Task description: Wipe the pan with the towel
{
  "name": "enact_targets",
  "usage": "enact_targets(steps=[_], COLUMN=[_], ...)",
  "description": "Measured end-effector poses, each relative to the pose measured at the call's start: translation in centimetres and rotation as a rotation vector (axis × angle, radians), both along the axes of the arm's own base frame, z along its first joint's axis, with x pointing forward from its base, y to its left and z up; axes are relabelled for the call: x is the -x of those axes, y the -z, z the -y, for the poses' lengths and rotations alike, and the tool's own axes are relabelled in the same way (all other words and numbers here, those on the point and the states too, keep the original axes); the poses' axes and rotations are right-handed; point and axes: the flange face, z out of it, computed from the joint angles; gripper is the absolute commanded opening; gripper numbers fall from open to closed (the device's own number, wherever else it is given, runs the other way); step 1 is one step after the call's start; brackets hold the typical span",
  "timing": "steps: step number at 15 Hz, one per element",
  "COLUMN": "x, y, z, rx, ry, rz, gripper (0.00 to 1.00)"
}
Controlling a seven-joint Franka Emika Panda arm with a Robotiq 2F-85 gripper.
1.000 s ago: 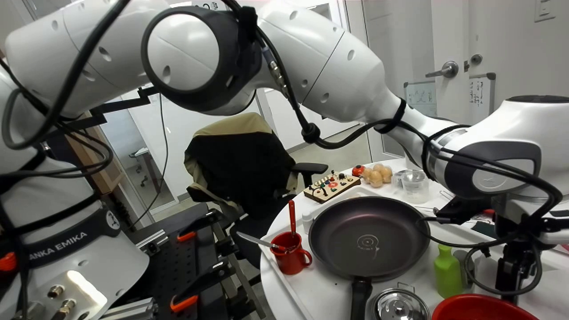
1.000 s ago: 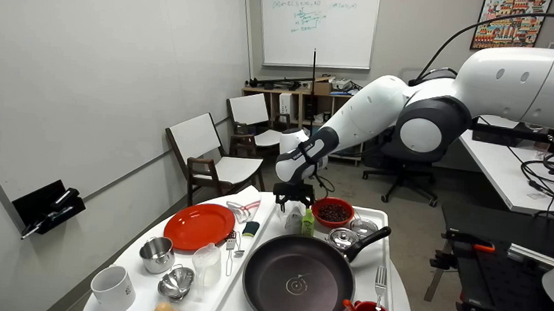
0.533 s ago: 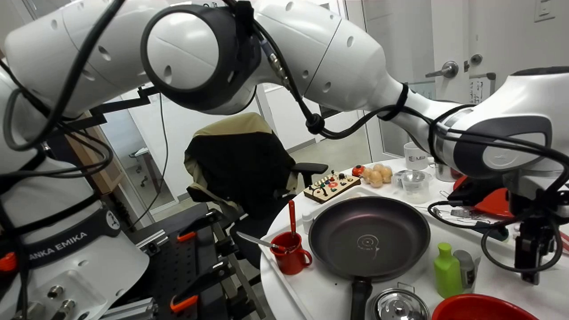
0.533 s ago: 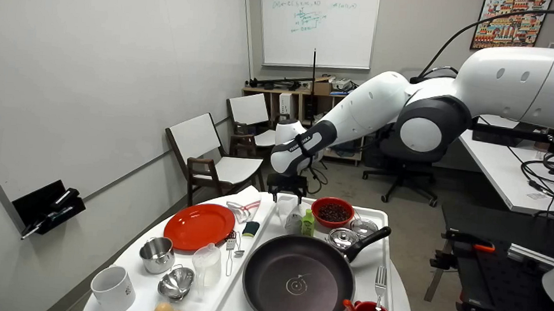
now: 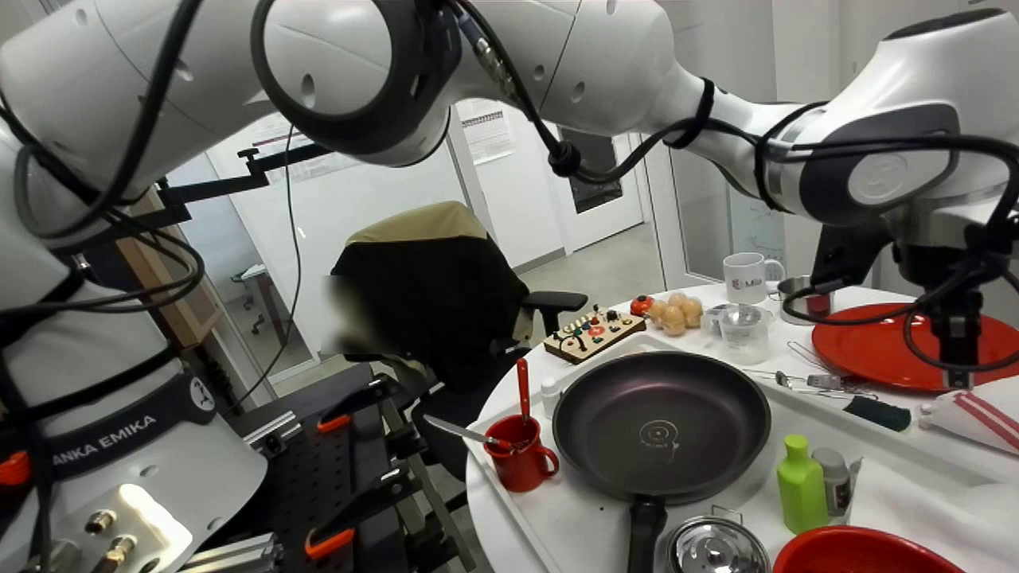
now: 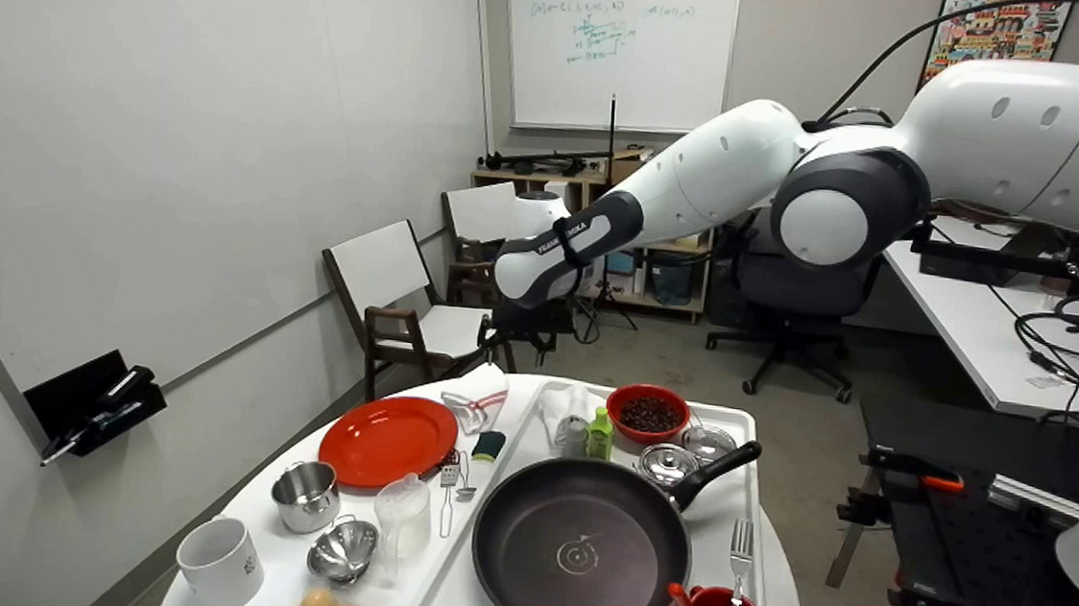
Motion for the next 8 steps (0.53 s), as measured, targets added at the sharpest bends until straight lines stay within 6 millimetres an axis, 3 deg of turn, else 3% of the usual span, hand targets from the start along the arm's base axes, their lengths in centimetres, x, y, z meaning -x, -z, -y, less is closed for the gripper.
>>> enact_targets(steps=[4, 8], x=[-1.8, -1.5], y=[-3.5, -5.2], z=[-4.7, -9.2], rx=[-0.028, -0.061], ry=[-0.225, -0.45], rz=[0.033, 0.028], gripper=[1.0, 1.0])
